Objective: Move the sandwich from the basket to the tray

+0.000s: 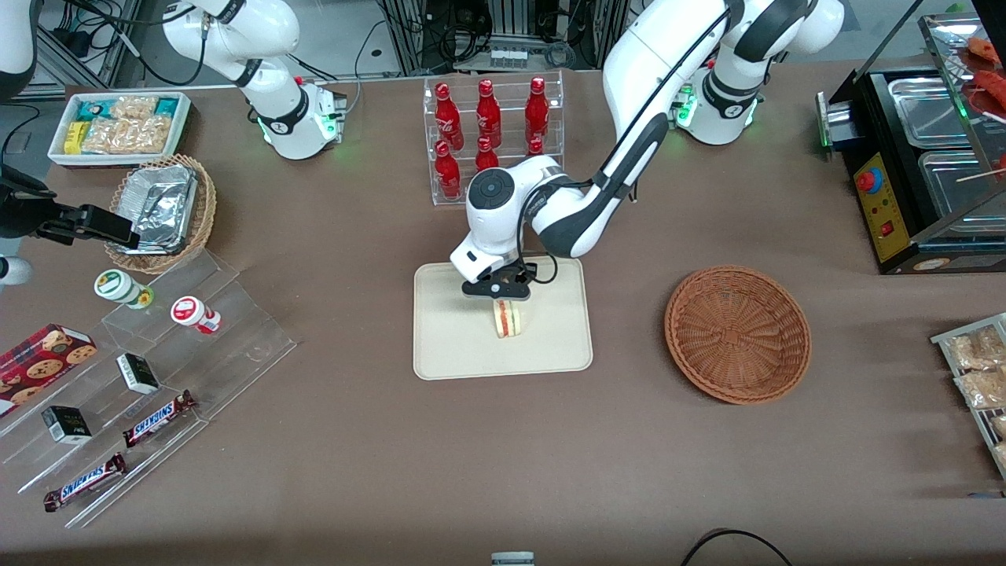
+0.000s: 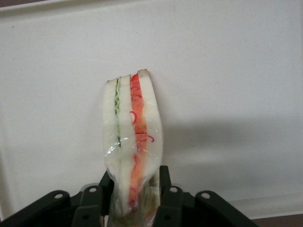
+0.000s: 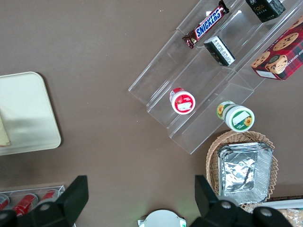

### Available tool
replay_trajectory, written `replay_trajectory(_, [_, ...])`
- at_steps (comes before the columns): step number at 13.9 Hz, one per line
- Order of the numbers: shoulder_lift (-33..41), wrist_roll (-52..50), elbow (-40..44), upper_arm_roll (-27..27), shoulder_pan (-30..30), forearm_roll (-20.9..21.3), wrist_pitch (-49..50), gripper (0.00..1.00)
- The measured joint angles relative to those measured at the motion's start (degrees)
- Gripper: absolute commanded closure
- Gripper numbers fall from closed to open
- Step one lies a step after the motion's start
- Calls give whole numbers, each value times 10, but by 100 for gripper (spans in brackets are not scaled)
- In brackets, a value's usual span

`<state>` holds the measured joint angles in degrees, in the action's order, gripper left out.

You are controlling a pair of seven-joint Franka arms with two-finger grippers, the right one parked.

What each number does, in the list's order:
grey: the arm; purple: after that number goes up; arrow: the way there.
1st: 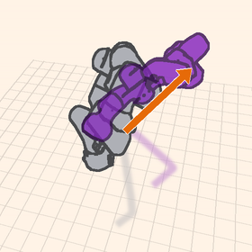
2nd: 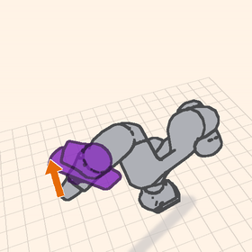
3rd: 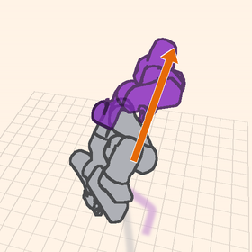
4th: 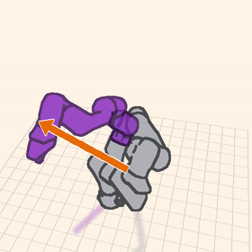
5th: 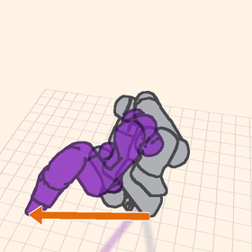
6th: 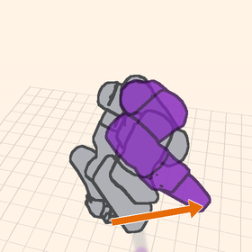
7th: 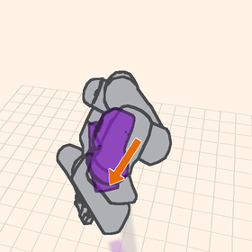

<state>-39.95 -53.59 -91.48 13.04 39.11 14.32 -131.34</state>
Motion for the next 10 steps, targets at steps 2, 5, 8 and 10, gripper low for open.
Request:
replay_trajectory(2, [5, 0, 3, -1, -1, 0, 2, 0])
replay_trajectory(5, [43, -5, 10, -5, -4, -1, 56, 0])
replay_trajectory(8, [107, -12, 14, -10, -28, -12, 111, 0])
replay_trajectory(10, [146, -12, 14, -11, -53, -16, 146, 0])
